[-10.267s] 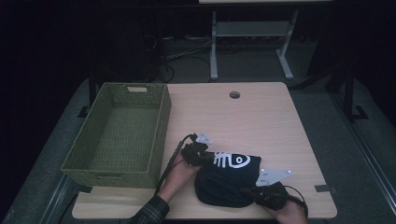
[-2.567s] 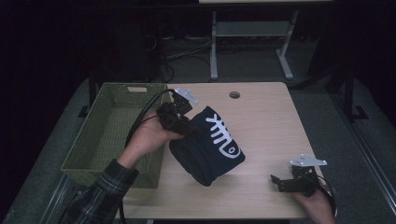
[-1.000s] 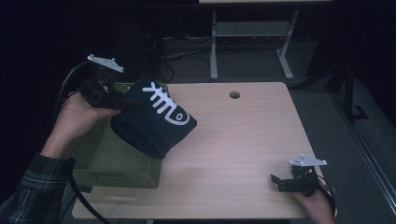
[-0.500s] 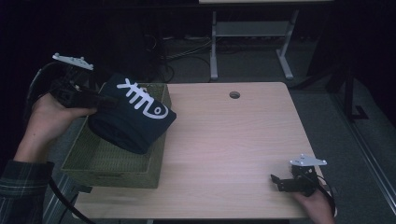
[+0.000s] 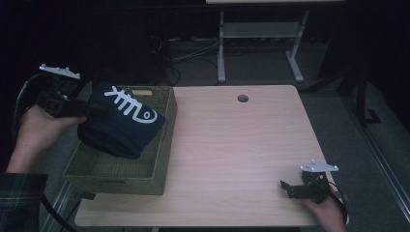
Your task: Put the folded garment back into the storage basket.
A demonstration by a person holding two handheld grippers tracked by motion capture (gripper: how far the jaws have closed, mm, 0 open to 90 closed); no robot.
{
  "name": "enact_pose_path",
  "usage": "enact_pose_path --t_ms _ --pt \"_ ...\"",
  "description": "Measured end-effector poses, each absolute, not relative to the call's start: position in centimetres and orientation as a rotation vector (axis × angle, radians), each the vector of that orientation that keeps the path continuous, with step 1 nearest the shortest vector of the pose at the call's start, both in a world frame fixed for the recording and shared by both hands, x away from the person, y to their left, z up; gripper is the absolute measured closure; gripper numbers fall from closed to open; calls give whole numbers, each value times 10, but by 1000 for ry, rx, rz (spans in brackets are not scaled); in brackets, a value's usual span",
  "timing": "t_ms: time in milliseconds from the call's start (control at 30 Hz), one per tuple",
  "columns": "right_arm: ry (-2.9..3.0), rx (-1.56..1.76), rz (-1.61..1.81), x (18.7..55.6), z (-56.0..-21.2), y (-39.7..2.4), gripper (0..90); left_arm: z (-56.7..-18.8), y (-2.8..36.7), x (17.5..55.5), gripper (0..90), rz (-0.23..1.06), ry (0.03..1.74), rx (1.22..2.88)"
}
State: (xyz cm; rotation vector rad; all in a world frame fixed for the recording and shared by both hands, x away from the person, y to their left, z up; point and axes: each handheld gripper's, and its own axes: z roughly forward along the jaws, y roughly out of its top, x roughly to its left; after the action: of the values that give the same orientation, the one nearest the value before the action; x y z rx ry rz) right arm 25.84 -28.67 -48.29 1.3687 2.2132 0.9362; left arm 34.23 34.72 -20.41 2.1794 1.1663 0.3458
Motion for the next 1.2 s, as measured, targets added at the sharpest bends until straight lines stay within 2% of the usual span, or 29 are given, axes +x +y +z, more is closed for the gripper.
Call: enact_pose_path --t_ms 500,867,1200 --pt "2215 1367 934 258 -483 -287 28 -252 368 345 720 275 1284 2131" --pt "2214 1367 933 259 -483 -287 28 -293 362 358 720 193 1319 2158" --pt "2214 1368 933 259 -483 -287 28 -319 358 366 718 222 1366 2216"
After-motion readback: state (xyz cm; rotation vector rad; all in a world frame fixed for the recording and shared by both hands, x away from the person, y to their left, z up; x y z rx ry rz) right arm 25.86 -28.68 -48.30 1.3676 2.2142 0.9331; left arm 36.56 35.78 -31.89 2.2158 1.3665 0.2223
